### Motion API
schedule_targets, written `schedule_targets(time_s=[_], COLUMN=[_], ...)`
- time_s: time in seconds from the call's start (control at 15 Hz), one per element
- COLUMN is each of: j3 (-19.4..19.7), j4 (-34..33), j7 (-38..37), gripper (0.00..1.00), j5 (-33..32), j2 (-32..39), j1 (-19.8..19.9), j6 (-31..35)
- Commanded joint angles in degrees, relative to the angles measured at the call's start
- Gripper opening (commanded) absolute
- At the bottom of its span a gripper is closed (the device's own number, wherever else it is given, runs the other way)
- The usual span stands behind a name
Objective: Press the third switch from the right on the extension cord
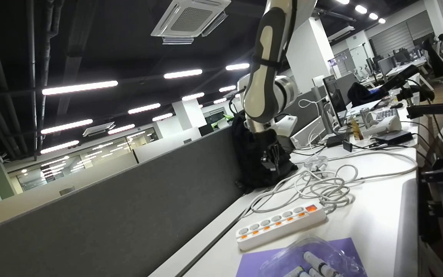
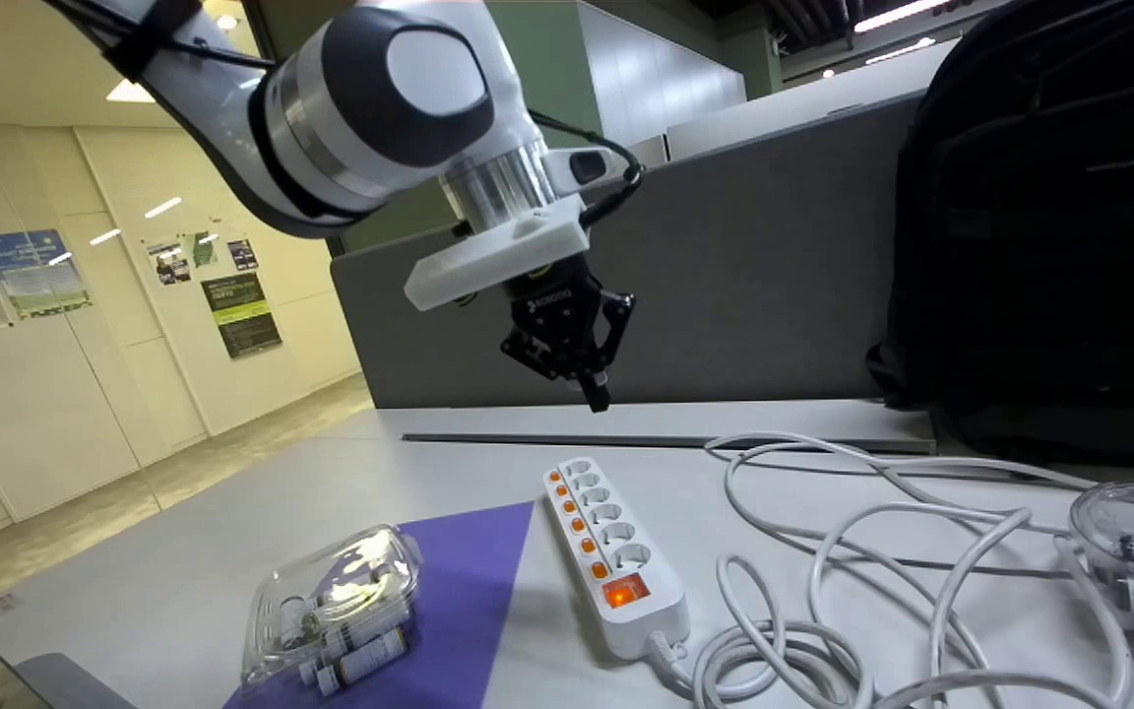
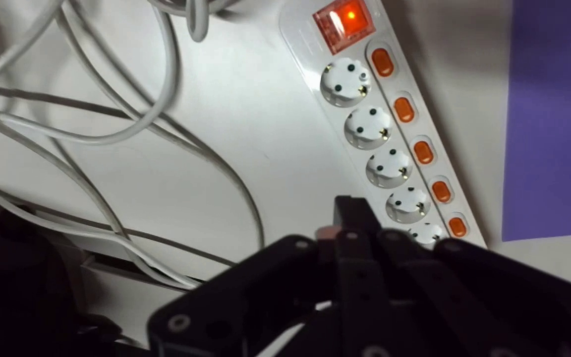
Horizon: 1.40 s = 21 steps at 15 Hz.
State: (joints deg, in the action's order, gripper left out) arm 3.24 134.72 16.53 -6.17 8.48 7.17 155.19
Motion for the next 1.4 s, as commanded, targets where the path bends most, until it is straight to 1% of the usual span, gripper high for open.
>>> schedule_targets(time_s=[0.0, 0.13, 0.2, 0.33, 0.6, 0.8, 1.33], j3=[-2.4, -3.76, -2.85, -3.68, -3.75, -3.6, -3.07], j4=[-5.57, -7.12, -4.13, -5.33, -5.96, -6.23, -9.53], j7=[5.84, 8.19, 5.66, 6.76, 7.18, 6.43, 5.56], gripper=[0.0, 0.0, 0.01, 0.01, 0.0, 0.0, 0.0], j5=[3.89, 4.71, 3.31, 3.78, 3.77, 2.57, -0.47], j2=[5.3, 7.16, 5.15, 6.67, 7.12, 8.63, 13.76], j1=[-0.21, -0.08, -0.36, -0.35, -0.25, -1.01, -1.91], j6=[-3.77, -5.29, -3.07, -3.56, -3.96, -3.8, -5.57])
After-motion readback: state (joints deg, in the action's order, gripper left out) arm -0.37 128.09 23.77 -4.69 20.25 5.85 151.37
